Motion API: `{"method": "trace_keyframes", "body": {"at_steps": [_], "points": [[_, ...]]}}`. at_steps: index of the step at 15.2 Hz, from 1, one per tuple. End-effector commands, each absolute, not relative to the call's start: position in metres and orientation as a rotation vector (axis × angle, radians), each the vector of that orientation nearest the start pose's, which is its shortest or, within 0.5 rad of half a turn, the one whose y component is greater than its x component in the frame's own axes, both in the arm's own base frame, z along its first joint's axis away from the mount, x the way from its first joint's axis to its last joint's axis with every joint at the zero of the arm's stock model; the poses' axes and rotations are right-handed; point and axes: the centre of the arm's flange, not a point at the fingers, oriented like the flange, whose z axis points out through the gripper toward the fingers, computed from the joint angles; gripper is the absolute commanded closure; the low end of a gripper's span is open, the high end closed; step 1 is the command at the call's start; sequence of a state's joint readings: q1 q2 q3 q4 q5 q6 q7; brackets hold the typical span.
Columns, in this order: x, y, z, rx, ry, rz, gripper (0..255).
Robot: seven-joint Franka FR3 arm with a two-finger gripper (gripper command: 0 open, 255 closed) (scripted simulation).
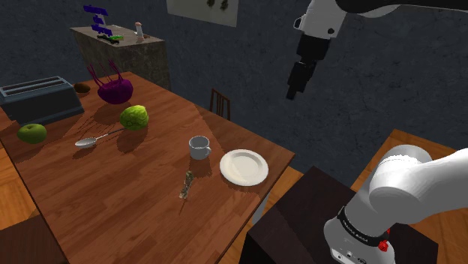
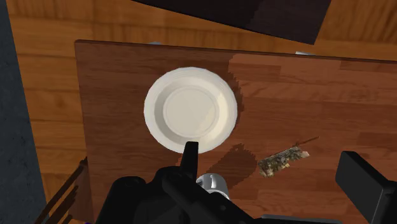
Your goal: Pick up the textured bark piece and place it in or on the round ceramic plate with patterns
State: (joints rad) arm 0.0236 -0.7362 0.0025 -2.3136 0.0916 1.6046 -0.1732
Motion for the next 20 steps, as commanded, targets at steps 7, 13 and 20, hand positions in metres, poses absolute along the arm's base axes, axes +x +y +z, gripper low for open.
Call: {"method": "trace_keyframes", "body": {"at_steps": [7,13,20], "points": [[0.339,0.089,0.551,-3.118,-0.137,-0.057,0],[0.362,0.155,0.498,-3.188,0.034,-0.063,0],[0.397,0.223,0.432,-3.257,0.244,-0.070,0]]}}
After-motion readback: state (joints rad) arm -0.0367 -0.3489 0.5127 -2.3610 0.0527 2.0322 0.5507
